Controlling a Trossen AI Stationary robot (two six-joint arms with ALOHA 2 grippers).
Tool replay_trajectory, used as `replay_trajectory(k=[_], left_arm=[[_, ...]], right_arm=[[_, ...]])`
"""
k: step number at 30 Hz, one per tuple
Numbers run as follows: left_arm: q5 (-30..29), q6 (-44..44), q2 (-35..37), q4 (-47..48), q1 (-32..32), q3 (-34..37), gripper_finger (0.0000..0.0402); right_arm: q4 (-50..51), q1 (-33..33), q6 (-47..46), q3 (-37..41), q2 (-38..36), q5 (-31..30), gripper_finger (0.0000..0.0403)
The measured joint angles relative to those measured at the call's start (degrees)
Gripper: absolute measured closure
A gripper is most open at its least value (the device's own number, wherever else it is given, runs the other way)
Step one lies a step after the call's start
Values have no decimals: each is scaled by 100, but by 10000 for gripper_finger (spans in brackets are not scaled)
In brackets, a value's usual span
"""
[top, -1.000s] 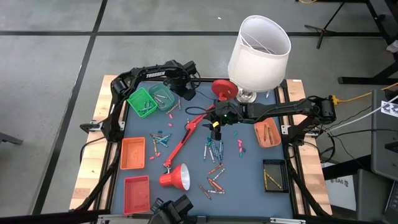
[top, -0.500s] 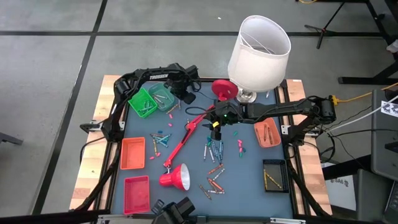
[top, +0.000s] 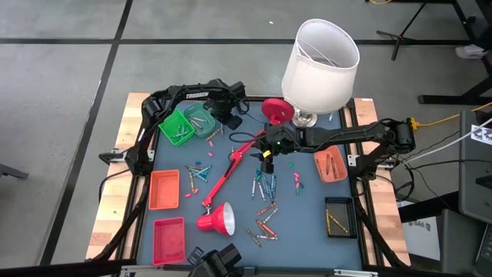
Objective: Sort crayons
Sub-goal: Put the gray crayon into the blue bin
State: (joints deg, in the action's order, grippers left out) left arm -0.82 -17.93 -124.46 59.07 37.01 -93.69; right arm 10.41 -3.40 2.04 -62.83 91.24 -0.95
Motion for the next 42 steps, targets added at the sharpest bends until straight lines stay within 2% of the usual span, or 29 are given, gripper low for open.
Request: replay_trajectory(k=[19, 30, 42], left_arm=[[56, 184, -9, -270, -129, -2, 308], [-191, 197, 142, 47, 50, -2, 308], [-79, 155, 142, -4, 133, -2, 308]], right_arm=[[-2, 0, 0, 0, 0, -4, 240], [-2, 0, 0, 0, 0, -6, 240], [-2, 0, 2, 0, 0, -8, 240]])
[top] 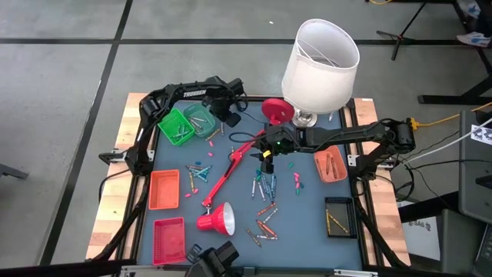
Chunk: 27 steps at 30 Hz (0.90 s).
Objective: Sort crayons
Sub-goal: Put the gray crayon into the blue bin
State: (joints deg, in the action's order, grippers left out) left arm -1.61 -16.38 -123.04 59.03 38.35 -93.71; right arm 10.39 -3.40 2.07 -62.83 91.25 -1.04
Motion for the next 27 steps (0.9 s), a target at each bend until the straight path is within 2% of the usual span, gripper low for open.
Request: replay_trajectory(k=[18, 27], left_arm=[[145, -118, -136, -72, 26, -7, 308], [451, -105, -136, -84, 20, -7, 308]], right_arm=[[2, 0, -2, 0, 2, -28, 240], [2, 0, 0, 0, 2, -22, 240]])
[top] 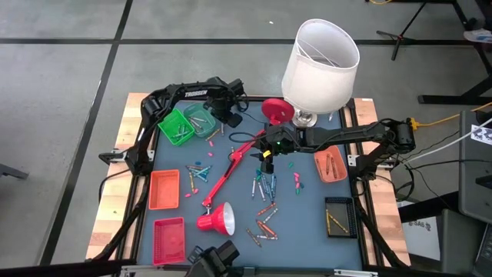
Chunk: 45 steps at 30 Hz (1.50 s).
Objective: Sort crayons
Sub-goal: Put the gray crayon into the blue bin
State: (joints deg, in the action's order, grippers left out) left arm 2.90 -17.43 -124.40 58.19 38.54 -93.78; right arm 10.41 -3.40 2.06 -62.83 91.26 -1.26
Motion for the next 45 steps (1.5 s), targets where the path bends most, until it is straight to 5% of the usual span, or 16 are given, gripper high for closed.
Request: replay_trajectory(k=[10, 27, 45], left_arm=[[275, 6, 0, -147, -26, 0, 308], [-544, 103, 0, 176, 24, 2, 308], [-383, 187, 0, 150, 57, 7, 308]], right_arm=[[2, 0, 0, 0, 0, 35, 240], [2, 0, 131, 0, 0, 29, 240], [2, 0, 136, 0, 0, 24, 240]])
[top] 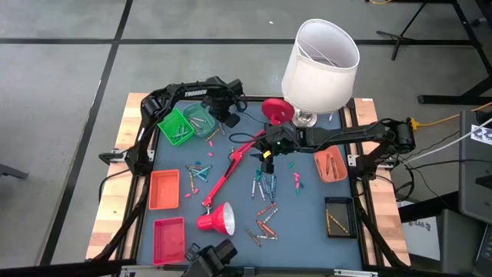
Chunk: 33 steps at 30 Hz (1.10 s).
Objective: Sort crayons
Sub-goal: Put the gray crayon into the blue bin
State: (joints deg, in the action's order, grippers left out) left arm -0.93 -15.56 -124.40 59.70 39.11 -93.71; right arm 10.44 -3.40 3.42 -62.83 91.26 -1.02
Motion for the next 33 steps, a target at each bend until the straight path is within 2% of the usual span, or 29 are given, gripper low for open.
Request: replay_trajectory(k=[7, 14, 22, 30, 33], left_arm=[[-2, 1443, 28, -2, 0, -5, 308], [24, 2919, 37, 379, -61, -303, 308], [503, 4837, 39, 684, -366, -352, 308], [443, 6184, 39, 650, -762, -232, 308], [105, 6448, 39, 629, -872, -53, 308]], right_arm=[[-2, 0, 0, 0, 0, -2, 240], [0, 0, -2, 0, 0, -4, 240], [6, 0, -2, 0, 0, -4, 240], [9, 0, 0, 0, 0, 44, 240], [9, 0, 0, 0, 0, 59, 240]])
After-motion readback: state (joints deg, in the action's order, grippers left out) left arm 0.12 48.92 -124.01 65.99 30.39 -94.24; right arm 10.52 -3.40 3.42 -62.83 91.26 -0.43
